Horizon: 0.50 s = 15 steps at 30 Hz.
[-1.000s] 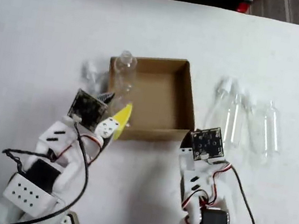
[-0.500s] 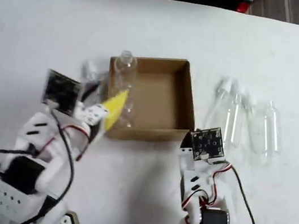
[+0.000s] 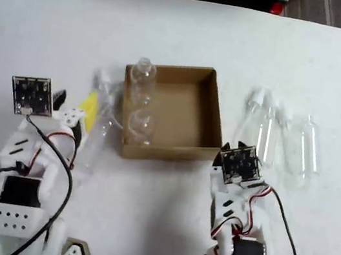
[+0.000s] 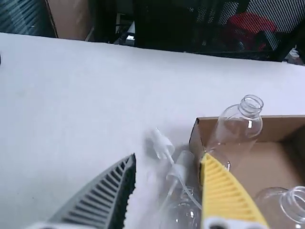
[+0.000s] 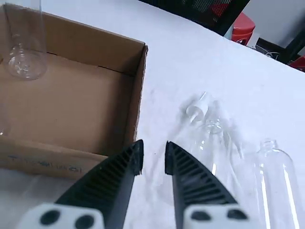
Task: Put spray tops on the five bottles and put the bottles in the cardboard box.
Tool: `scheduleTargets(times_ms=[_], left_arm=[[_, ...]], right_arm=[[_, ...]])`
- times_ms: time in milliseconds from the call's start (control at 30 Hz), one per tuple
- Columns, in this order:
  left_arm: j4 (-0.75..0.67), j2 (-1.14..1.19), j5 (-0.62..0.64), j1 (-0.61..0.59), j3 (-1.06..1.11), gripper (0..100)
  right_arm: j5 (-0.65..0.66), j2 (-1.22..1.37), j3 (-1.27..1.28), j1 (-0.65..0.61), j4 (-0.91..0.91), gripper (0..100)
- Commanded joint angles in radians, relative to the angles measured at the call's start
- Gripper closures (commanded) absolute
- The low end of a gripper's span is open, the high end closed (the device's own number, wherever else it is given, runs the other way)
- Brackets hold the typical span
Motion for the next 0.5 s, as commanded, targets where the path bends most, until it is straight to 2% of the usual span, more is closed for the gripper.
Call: scheduleTargets(times_ms=[0,167,333,467], left_arm=[[-0.068,-0.005,-0.012,-0.012,0.002,80],[-0.078,-0.005,-0.015,-0.012,0.035,80],[-0.176,-0.005,-0.015,-0.012,0.103,80],[-0.183,-0.005,-0.015,-0.012,0.11,80]], right_arm=[[0.012,0.005,-0.133,-0.048,0.088,93.0],[0.009,0.226,-0.336,-0.062,0.097,92.9],[0.005,0.667,-0.674,-0.062,0.14,92.9],[0.003,1.041,-0.97,-0.062,0.251,92.5]])
